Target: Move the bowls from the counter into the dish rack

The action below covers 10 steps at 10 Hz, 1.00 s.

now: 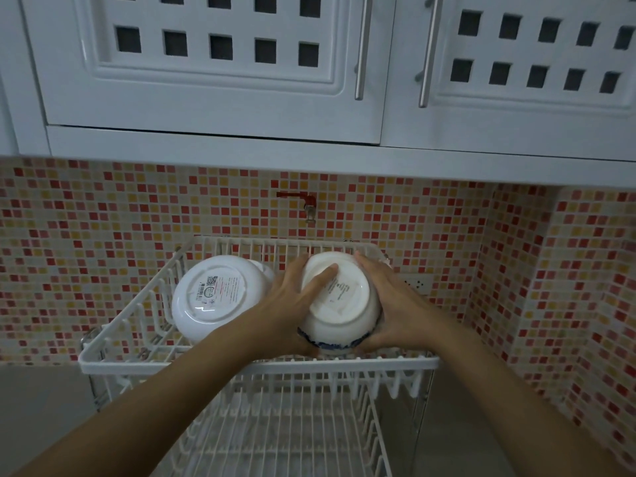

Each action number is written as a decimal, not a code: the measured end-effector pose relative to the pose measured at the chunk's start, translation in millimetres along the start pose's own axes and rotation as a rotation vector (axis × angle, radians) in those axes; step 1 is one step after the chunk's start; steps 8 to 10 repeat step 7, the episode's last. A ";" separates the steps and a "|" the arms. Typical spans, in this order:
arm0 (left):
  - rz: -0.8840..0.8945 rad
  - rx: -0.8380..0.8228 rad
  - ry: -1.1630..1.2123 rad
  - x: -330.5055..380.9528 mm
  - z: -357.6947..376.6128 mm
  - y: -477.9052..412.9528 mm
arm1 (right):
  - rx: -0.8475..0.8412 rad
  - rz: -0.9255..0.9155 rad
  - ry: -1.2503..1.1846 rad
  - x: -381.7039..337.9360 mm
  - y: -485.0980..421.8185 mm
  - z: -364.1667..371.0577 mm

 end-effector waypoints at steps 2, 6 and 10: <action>-0.005 -0.017 0.040 -2.9 6.0 4.5 | 0.016 0.016 -0.028 1.6 2.3 3.0; -0.101 -0.059 0.237 8.9 -19.0 7.4 | -0.143 0.060 -0.152 8.3 7.8 -4.6; -0.124 0.019 0.275 12.1 -27.2 18.1 | -0.094 0.060 -0.200 -2.2 13.3 -7.9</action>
Point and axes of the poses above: each hand's wrist, its own y-axis away from the middle knuckle, its own z-axis out of the palm, x = y × z, the point moved 5 cm from there along -y, towards the middle knuckle, and after that the axes turned 9 degrees about -x, right-handed, at the moved point
